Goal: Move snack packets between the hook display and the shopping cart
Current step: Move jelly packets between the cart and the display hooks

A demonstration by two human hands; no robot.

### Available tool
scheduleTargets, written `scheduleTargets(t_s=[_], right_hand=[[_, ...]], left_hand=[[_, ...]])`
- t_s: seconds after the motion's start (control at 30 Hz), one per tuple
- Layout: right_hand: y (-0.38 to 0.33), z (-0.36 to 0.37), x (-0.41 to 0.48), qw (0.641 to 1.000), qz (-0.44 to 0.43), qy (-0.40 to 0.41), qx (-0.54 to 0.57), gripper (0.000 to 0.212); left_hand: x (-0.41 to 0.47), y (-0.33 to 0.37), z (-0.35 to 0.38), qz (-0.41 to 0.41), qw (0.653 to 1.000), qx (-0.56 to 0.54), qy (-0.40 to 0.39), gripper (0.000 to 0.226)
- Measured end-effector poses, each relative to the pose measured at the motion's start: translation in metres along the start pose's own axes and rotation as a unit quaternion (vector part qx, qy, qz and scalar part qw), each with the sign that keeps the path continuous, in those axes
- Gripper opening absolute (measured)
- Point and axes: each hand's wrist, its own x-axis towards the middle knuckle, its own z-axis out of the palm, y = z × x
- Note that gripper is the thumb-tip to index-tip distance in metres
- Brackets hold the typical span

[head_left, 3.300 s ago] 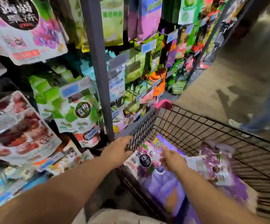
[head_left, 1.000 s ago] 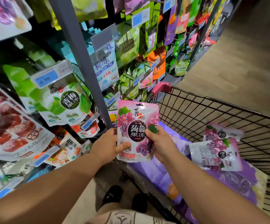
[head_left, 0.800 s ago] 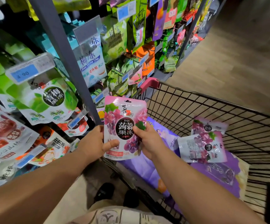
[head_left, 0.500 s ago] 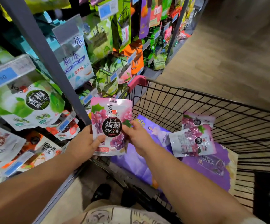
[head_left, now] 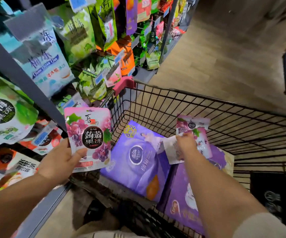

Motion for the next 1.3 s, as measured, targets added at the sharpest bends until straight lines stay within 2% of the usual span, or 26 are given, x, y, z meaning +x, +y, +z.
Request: scheduleTargets(t_s=[0.1, 0.2, 0.3, 0.37, 0.43, 0.53, 0.73, 0.87, 0.93, 1.0, 1.1, 1.17, 1.23, 1.3], right_hand=[[-0.001, -0.018, 0.022, 0.992, 0.034, 0.083, -0.085, 0.059], [0.006, -0.033, 0.035, 0.984, 0.071, 0.134, -0.097, 0.066], [0.017, -0.039, 0.045, 0.982, 0.088, 0.129, -0.103, 0.064], [0.023, -0.042, 0.05, 0.981, 0.091, 0.119, -0.12, 0.053], [0.027, -0.045, 0.047, 0.978, 0.07, 0.115, -0.159, 0.041], [0.027, -0.048, 0.036, 0.971, 0.031, 0.12, -0.206, 0.038], [0.001, -0.043, 0.0, 0.963, -0.128, 0.007, -0.238, 0.031], [-0.02, -0.013, -0.032, 0.935, -0.217, -0.108, -0.258, 0.012], [-0.024, 0.01, -0.047, 0.929, -0.232, -0.162, -0.237, 0.016], [-0.028, 0.031, -0.061, 0.926, -0.234, -0.207, -0.212, 0.033], [-0.025, 0.055, -0.068, 0.934, -0.164, -0.282, -0.148, 0.048], [-0.017, 0.065, -0.063, 0.928, -0.162, -0.282, -0.183, 0.045], [-0.005, 0.071, -0.049, 0.924, -0.177, -0.24, -0.24, 0.036], [0.003, 0.073, -0.037, 0.912, -0.178, -0.211, -0.302, 0.046]], left_hand=[[0.002, 0.002, 0.002, -0.019, 1.0, 0.025, -0.005, 0.041], [0.002, 0.002, 0.002, -0.025, 0.999, 0.035, -0.005, 0.049], [0.001, 0.0, 0.003, -0.018, 0.999, 0.05, -0.011, 0.053], [0.001, -0.001, 0.002, -0.014, 0.999, 0.048, -0.016, 0.059], [0.002, -0.003, 0.002, -0.009, 0.998, 0.053, -0.017, 0.064], [0.003, -0.001, 0.002, -0.004, 0.998, 0.054, -0.014, 0.062], [0.002, 0.014, -0.003, 0.009, 1.0, 0.027, 0.002, 0.038], [0.003, 0.016, -0.005, 0.008, 0.999, 0.035, -0.014, 0.041], [0.005, 0.018, -0.005, 0.002, 0.999, 0.034, -0.02, 0.042], [0.005, 0.021, -0.006, -0.003, 1.0, 0.023, -0.013, 0.041], [0.005, 0.024, -0.006, -0.008, 1.0, 0.01, 0.002, 0.038], [0.006, 0.025, -0.005, -0.012, 1.0, 0.006, 0.005, 0.036], [0.006, 0.024, -0.005, -0.018, 1.0, 0.012, -0.001, 0.04], [0.006, 0.021, -0.004, -0.024, 1.0, 0.017, -0.004, 0.046]])
